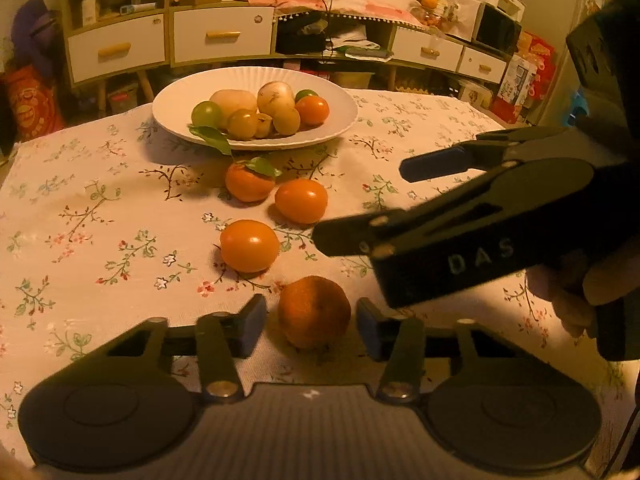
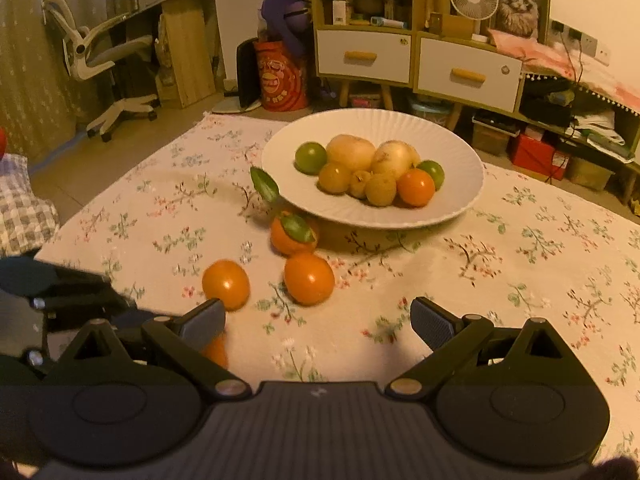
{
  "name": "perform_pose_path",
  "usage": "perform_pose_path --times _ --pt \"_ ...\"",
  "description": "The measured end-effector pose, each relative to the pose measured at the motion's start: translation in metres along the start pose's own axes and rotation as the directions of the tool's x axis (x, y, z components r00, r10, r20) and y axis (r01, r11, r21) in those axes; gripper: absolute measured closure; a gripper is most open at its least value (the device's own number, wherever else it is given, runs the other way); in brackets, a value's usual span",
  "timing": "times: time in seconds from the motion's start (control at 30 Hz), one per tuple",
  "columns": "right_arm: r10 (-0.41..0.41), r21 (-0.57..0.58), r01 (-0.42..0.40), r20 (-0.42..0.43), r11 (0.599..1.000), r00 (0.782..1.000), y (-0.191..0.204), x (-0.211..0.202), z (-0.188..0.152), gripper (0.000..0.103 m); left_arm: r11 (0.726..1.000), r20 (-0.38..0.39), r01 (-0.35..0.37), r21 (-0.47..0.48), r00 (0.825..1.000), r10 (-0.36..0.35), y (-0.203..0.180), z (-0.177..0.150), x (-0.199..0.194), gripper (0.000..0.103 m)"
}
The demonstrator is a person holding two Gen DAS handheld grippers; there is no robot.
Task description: Organize fruits
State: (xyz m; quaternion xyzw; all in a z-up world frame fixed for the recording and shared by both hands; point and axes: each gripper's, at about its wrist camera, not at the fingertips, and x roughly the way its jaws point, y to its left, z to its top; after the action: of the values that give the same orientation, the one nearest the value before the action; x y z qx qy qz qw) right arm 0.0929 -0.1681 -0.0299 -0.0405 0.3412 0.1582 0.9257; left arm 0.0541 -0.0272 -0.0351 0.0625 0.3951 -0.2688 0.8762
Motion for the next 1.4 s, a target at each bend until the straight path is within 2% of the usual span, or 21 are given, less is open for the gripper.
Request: perform_pose_path --times 0.07,0.33,0.53,0.7,0.97,1.4 --pt "0.007 0.001 -0.007 0.007 1.000 1.000 0.001 0.003 0.004 0.006 1.000 0.001 0.002 -0.012 1.000 -0.002 0.002 0.001 -0.001 0.073" --pt "0.012 -0.003 -0.012 0.016 1.000 1.000 0.007 0.015 0.017 0.013 0.999 -0.029 -0.021 -0.050 0.999 0.019 0.007 0.005 -0.005 0.073" --pt "0.034 0.042 -0.034 0.004 0.999 0.999 0.005 0.026 0.026 0.028 0.996 -0.046 -0.030 -0.084 0.999 0.026 0.014 0.010 -0.010 0.073" --pt "0.048 0.080 -0.048 -0.006 0.996 0.999 0.003 0.038 0.033 0.035 0.995 -0.059 -0.039 -0.095 0.998 0.033 0.019 0.009 -0.013 0.073" --pt "0.062 0.075 -0.060 -0.030 0.995 0.998 0.007 0.052 0.034 0.046 0.992 -0.077 -0.042 -0.120 0.996 0.033 0.023 0.010 -0.013 0.073" --pt "0.025 0.070 -0.023 -0.036 0.997 0.999 0.010 0.058 0.032 0.066 0.992 -0.074 -0.032 -0.120 0.997 0.023 0.021 0.012 -0.015 0.073"
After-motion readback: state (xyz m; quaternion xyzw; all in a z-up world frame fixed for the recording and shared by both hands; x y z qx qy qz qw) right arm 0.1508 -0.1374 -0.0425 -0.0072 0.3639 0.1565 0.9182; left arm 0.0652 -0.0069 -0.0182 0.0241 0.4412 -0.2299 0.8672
